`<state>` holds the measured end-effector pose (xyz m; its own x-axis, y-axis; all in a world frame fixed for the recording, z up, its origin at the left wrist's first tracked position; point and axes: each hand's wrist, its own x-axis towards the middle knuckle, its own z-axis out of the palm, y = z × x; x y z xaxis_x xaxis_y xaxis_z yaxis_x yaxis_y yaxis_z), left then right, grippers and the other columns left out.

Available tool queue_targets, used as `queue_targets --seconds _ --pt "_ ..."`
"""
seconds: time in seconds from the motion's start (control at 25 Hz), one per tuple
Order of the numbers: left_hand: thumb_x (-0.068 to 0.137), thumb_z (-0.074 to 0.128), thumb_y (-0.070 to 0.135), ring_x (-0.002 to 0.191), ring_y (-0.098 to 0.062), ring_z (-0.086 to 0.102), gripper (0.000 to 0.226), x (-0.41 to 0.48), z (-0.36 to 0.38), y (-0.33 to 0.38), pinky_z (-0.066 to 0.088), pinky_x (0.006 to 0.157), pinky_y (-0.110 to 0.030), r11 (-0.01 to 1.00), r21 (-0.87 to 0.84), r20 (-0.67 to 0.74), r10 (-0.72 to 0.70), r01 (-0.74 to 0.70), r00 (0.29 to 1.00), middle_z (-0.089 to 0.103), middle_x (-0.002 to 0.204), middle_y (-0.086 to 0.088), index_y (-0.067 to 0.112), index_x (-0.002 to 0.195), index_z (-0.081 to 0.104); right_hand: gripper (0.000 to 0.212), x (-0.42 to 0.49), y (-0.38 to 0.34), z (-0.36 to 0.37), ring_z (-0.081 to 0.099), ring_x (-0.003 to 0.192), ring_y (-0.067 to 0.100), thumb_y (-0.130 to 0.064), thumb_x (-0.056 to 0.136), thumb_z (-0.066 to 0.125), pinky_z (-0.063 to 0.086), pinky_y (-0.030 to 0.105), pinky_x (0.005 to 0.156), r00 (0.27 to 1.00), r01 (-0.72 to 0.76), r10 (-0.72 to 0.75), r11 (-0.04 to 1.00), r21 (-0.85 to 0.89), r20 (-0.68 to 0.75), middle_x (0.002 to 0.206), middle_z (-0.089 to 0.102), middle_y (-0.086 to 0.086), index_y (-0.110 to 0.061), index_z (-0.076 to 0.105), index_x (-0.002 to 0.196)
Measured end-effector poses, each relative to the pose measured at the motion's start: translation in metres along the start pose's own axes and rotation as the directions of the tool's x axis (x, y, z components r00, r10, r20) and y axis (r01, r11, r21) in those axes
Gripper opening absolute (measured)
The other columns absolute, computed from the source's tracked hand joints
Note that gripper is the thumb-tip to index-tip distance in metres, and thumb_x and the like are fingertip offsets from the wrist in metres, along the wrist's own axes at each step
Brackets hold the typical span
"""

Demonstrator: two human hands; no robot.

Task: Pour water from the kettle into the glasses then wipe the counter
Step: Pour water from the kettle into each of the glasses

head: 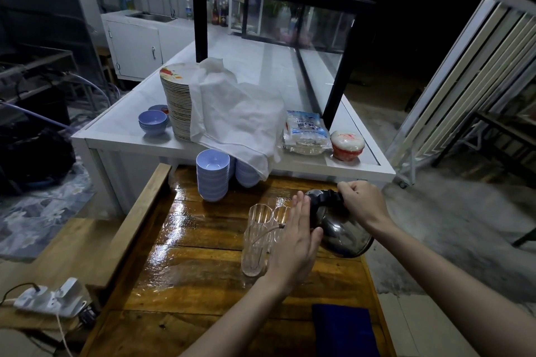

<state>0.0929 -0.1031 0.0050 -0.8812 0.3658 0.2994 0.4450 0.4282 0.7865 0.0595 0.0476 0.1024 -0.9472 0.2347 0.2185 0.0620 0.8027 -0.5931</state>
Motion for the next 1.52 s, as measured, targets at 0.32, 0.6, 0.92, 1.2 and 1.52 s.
queue_targets --seconds 0.32,0.6,0.92,1.2,1.52 --pt "0.104 0.028 0.035 0.144 0.003 -0.02 0.061 0.001 -0.005 0.005 -0.003 0.121 -0.024 1.0 -0.006 -0.01 -0.001 0.001 1.0 -0.02 0.159 0.01 0.024 0.151 -0.01 0.049 0.006 -0.006 -0.002 0.04 0.043 0.016 -0.024 0.089 0.051 0.033 0.028 0.048 0.999 0.027 -0.027 1.0 0.008 0.028 0.042 0.045 -0.001 -0.018 0.045 0.04" --pt "0.104 0.029 0.034 0.144 0.003 -0.021 0.062 0.002 -0.004 0.004 -0.006 0.119 -0.019 1.0 0.002 -0.022 0.002 -0.002 1.0 -0.02 0.159 0.011 0.024 0.152 -0.009 0.052 0.005 -0.013 -0.006 0.035 0.042 0.014 -0.018 0.089 0.052 0.027 0.028 0.046 0.998 0.062 -0.061 0.997 -0.039 0.03 0.041 0.038 -0.003 -0.02 0.038 0.039" --pt "0.104 0.03 0.032 0.145 0.001 -0.02 0.062 0.003 -0.004 0.002 -0.008 0.118 -0.018 1.0 0.008 -0.032 0.01 -0.009 0.999 -0.018 0.16 0.009 0.02 0.153 -0.007 0.05 0.006 -0.012 -0.005 0.037 0.043 0.015 -0.022 0.09 0.051 0.028 0.027 0.046 0.997 0.074 -0.073 0.996 -0.047 0.028 0.043 0.041 -0.001 -0.02 0.042 0.04" --pt "0.104 0.031 0.032 0.146 0.0 -0.018 0.062 0.003 -0.007 0.002 -0.007 0.118 -0.017 1.0 0.023 -0.051 0.015 -0.014 0.999 -0.016 0.161 0.007 0.019 0.153 -0.006 0.05 0.008 -0.011 -0.001 0.037 0.042 0.015 -0.024 0.089 0.05 0.028 0.026 0.046 0.996 0.089 -0.087 0.994 -0.058 0.022 0.042 0.041 -0.001 -0.02 0.042 0.04" --pt "0.105 0.031 0.031 0.145 0.001 -0.018 0.062 -0.001 -0.008 -0.001 -0.01 0.115 -0.011 1.0 0.029 -0.05 0.01 -0.009 0.999 -0.016 0.161 0.006 0.018 0.154 -0.005 0.049 0.009 -0.007 0.006 0.04 0.043 0.017 -0.025 0.089 0.05 0.03 0.027 0.047 0.995 0.093 -0.092 0.994 -0.059 0.026 0.043 0.043 0.001 -0.019 0.045 0.041"
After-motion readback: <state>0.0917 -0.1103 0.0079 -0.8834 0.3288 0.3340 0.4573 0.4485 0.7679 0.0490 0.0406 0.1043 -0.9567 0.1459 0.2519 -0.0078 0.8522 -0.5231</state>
